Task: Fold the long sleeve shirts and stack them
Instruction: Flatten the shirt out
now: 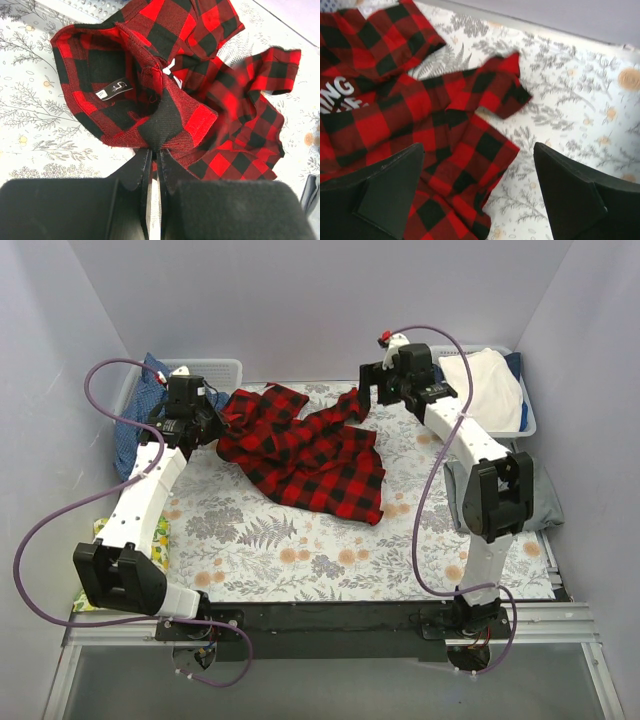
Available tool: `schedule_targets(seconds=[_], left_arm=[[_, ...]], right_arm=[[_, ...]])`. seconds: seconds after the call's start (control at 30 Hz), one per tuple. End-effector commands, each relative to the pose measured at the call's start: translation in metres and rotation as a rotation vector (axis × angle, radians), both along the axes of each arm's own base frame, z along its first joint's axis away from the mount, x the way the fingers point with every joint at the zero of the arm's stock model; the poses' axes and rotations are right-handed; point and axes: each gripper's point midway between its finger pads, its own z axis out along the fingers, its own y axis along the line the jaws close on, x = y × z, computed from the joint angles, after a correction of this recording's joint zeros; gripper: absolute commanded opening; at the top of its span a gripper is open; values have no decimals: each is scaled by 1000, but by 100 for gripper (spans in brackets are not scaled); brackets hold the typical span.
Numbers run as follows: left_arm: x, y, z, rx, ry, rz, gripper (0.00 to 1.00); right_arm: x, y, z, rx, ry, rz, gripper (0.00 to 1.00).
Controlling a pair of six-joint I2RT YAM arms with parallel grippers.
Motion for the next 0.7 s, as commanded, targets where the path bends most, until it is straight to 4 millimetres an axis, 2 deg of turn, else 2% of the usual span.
schedule_targets(seconds=[0.0, 0.03, 0.07, 0.1, 0.13, 0.17, 0.2, 0.27, 0.3, 0.33, 0.53, 0.67], left_arm=[[5, 3, 9, -5, -16, 24, 0], [7, 3, 6, -4, -9, 21, 0], [8, 2, 7, -5, -8, 18, 0], [10, 0, 7, -10, -10, 12, 0], [12, -1, 8, -12, -13, 7, 0], [13, -1, 8, -13, -13, 6, 0], [14, -3, 6, -18, -9, -1, 0], [14, -3, 3, -17, -3, -4, 0], [14, -4, 2, -20, -2, -8, 0], [14, -4, 2, -19, -2, -9, 0], [14, -6, -2, -27, 4, -19, 0], [13, -6, -4, -28, 12, -19, 0]], right_arm=[[-54, -26, -31, -62, 123, -18, 95], [-68, -30, -29, -62, 130, -13, 93], [-78, -33, -38, -69, 156, -8, 88], [-96, -38, -62, -88, 224, -5, 79], [-107, -38, -65, -80, 244, 12, 75], [-114, -38, -70, -80, 259, 24, 67], [-127, -40, -86, -85, 301, 35, 65], [-134, -37, -95, -76, 328, 60, 59], [-136, -36, -100, -74, 341, 70, 52], [-138, -33, -107, -70, 362, 85, 48], [-145, -30, -143, -72, 476, 108, 48], [-143, -34, -160, -97, 511, 81, 65]])
